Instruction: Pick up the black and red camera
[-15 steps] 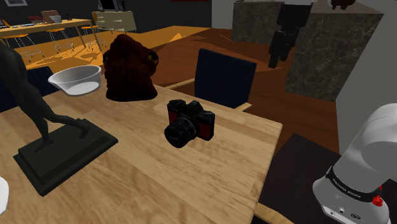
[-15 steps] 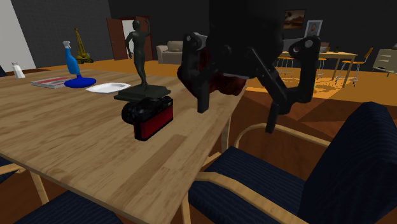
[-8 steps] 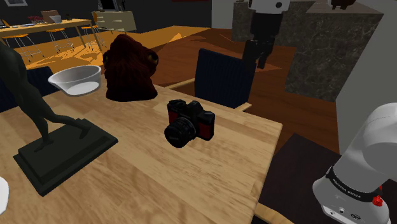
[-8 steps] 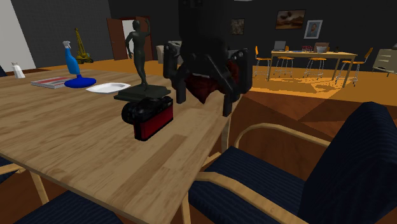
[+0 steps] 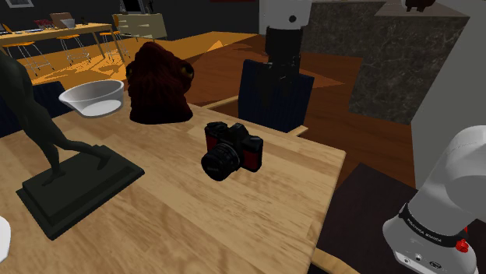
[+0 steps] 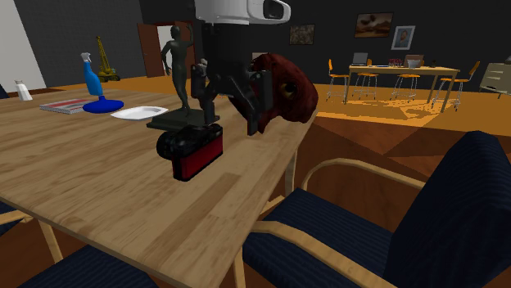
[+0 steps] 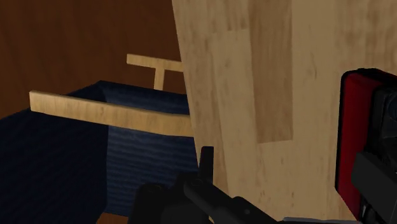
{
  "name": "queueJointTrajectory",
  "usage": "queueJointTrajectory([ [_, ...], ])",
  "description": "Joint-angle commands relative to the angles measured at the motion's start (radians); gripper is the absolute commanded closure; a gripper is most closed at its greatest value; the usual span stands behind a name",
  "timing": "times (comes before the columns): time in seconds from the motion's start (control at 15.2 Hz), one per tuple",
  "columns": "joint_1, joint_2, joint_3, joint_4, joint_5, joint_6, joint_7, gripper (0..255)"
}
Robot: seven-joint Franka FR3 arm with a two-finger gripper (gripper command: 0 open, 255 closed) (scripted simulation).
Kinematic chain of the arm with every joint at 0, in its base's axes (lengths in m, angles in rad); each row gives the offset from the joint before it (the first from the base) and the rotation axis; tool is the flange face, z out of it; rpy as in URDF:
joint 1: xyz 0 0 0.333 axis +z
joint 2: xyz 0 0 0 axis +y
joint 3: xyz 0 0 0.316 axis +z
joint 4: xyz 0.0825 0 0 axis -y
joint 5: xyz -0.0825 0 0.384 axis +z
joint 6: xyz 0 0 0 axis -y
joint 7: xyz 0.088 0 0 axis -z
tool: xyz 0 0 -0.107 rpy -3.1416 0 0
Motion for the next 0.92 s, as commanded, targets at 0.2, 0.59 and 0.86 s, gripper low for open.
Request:
queueJointTrajectory([
  [0.2, 0.015, 0.17, 0.088, 0.137, -0.032, 0.034, 0.109, 0],
  [0.59, 0.056, 0.391, 0.175, 0.332, -0.12, 0.043, 0.248, 0],
  [0.86, 0.058, 0.389, 0.173, 0.276, -0.118, 0.097, 0.245, 0],
])
